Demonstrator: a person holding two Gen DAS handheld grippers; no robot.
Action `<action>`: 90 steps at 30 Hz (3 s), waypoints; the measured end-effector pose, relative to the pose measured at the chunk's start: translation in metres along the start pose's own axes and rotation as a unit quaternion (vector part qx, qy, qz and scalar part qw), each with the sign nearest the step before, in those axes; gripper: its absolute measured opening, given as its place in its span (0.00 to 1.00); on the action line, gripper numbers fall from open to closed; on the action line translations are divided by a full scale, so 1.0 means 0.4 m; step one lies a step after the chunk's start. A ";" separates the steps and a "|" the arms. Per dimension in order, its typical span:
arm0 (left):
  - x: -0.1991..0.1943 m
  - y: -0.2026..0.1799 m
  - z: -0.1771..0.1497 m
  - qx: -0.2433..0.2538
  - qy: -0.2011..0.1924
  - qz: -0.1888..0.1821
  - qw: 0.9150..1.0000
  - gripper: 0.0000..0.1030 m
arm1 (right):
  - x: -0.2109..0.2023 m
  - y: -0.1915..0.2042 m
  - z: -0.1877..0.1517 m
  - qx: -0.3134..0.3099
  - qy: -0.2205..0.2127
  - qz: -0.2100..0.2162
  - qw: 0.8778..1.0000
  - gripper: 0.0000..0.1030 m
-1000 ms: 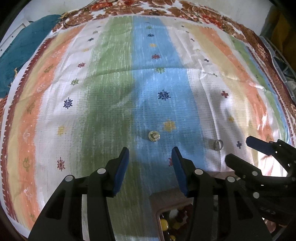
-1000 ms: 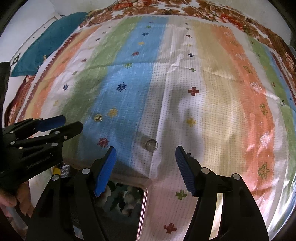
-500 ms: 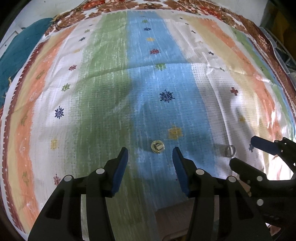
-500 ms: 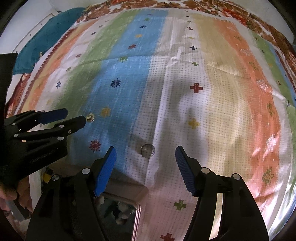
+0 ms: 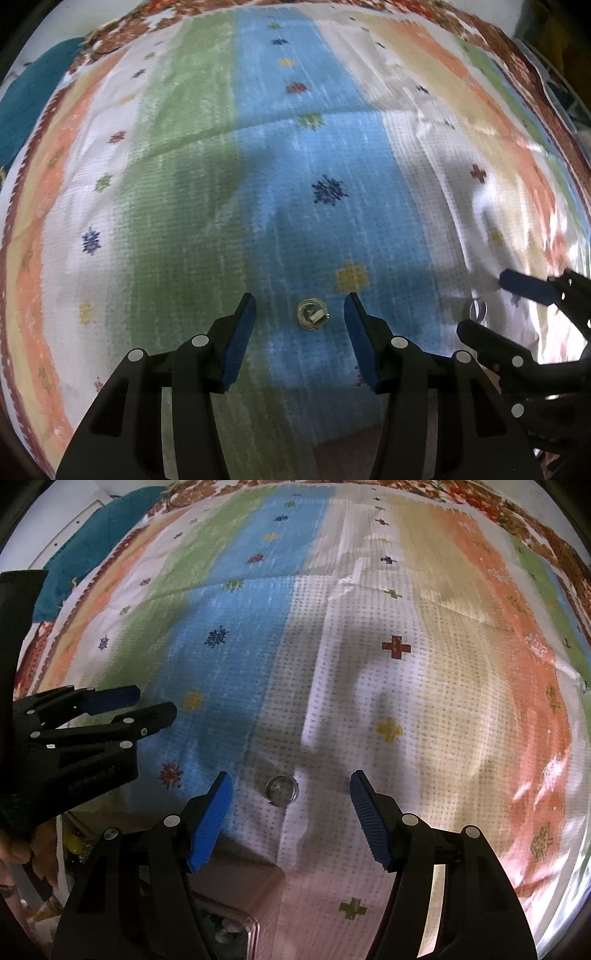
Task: Organize jewelry
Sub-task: 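Close left tool on the gold ring while right tool grasps the silver ring, then lift and carry both held rings over the silver tin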
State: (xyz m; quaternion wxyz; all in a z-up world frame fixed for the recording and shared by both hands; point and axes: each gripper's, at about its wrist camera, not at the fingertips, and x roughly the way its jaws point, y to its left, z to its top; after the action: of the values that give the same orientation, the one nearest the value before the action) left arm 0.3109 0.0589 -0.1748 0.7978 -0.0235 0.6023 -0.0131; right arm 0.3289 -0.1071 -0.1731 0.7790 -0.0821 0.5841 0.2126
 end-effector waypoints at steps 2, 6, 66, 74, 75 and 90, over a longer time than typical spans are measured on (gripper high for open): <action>0.010 -0.004 0.001 0.007 0.003 0.004 1.000 0.48 | 0.005 0.002 0.002 -0.004 0.001 -0.001 1.000 0.63; 0.016 -0.002 0.007 0.005 0.001 0.005 1.000 0.47 | 0.014 0.000 0.008 -0.007 0.002 -0.010 1.000 0.49; -0.307 -0.054 -0.116 0.001 -0.137 -0.031 0.990 0.16 | -0.249 0.035 -0.052 -0.005 -0.125 0.030 0.992 0.19; -0.370 -0.066 -0.163 -0.001 -0.158 -0.023 0.987 0.16 | -0.287 0.060 -0.082 -0.020 -0.142 0.026 0.989 0.19; -0.376 -0.069 -0.169 0.001 -0.160 -0.024 0.987 0.16 | -0.292 0.060 -0.087 -0.019 -0.144 0.028 0.989 0.19; -0.427 -0.087 -0.263 -0.004 -0.180 -0.038 0.983 0.16 | -0.346 0.089 -0.177 -0.028 -0.158 0.054 0.986 0.19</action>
State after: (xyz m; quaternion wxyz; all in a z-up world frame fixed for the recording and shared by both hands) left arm 0.1633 0.0303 -0.0376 0.8919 -0.0514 0.4478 -0.0369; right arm 0.2202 -0.1343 -0.0597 0.8465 -0.0379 0.4508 0.2808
